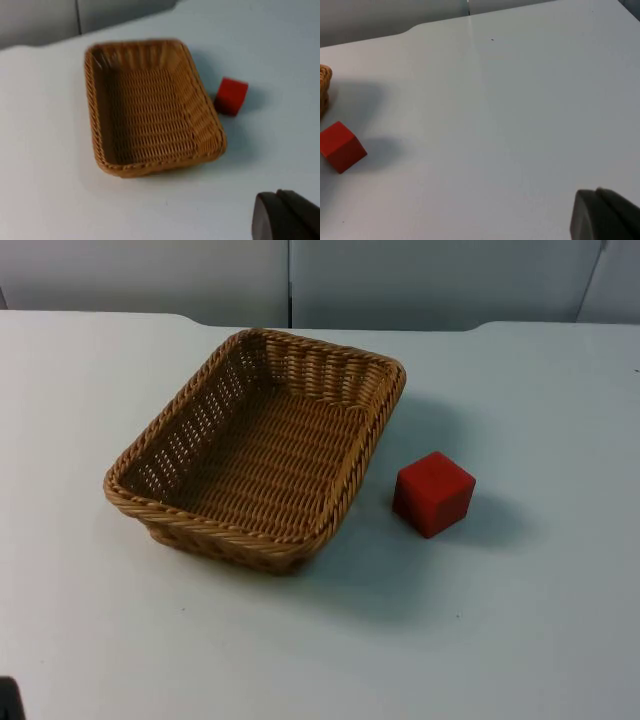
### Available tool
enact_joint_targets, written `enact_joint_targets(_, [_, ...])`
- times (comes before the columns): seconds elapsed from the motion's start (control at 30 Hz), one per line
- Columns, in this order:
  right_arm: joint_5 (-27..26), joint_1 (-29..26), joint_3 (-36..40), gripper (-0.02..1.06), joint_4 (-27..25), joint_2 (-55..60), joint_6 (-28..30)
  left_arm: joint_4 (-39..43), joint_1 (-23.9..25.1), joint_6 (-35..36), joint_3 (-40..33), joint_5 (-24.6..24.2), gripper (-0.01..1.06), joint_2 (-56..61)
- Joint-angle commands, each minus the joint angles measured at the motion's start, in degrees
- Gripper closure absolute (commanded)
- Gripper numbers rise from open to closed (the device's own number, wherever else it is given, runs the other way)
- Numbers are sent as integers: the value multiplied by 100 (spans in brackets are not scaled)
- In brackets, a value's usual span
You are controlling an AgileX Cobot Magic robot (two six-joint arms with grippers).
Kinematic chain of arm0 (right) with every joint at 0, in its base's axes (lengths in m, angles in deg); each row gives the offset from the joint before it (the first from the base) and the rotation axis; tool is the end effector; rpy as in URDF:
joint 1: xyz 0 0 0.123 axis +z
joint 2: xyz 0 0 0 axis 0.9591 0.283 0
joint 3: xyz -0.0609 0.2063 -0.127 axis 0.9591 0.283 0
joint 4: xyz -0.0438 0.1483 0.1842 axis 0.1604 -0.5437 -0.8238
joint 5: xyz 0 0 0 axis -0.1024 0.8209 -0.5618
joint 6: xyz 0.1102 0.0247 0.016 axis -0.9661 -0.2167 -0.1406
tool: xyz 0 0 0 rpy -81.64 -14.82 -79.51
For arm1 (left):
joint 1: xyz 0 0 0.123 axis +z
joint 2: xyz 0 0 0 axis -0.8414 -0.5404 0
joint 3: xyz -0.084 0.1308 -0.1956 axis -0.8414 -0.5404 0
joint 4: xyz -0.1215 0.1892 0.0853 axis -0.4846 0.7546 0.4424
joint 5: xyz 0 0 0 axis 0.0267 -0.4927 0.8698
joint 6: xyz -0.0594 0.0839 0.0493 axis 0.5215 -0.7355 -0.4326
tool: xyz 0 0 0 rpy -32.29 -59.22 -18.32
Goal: Pick up the basket with the left hand and place the cube into the basket with the right hand.
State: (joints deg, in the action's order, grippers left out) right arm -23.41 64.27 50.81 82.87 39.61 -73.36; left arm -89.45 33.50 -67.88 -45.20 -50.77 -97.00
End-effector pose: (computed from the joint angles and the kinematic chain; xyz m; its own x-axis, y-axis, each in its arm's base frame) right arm 0.0387 -0.0074 0.2621 -0.4543 0.1218 -0.8825 0.1906 0.9810 0.0372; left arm 0.1252 -0.0769 0.3055 -0.5219 0.2616 -0.8119 0.5423 0.8364 -0.0791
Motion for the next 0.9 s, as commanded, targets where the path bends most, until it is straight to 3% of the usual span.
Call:
enact_joint_targets(0.0, [-32, -24, 20, 105, 32, -16, 35, -251, 24, -497, 245, -50, 105, -734])
enact_joint_targets(0.07, [-32, -24, 20, 105, 32, -16, 35, -328, 24, -650, 465, -89, 105, -1330])
enact_joint_targets(0.2, [-32, -24, 20, 105, 32, -16, 35, -861, 24, -1180, 1366, -238, 105, -3581])
enact_joint_targets(0.4, [-32, -24, 20, 105, 32, -16, 35, -1089, 14, -1353, 1956, -103, 96, -4860])
enact_joint_targets(0.47, [-32, -24, 20, 105, 32, -16, 35, -838, 14, -1269, 2170, 204, 83, -5281])
enact_joint_targets(0.53, [-32, -24, 20, 105, 32, -16, 35, -421, 14, -897, 2302, 752, 59, -5683])
enact_joint_targets(0.57, [-32, -24, 20, 105, 32, -16, 35, -421, 14, -897, 2302, 752, 59, -5683])
enact_joint_targets(0.63, [-32, -24, 20, 105, 32, -16, 35, -96, 14, -642, 2301, 1208, 43, -5923])
enact_joint_targets(0.73, [-32, -24, 20, 105, 32, -16, 35, 249, 14, -465, 2301, 1624, 41, -6123])
enact_joint_targets(0.87, [-32, -24, 20, 105, 32, -16, 35, 1447, 14, 81, 2301, 2111, 41, -6544])
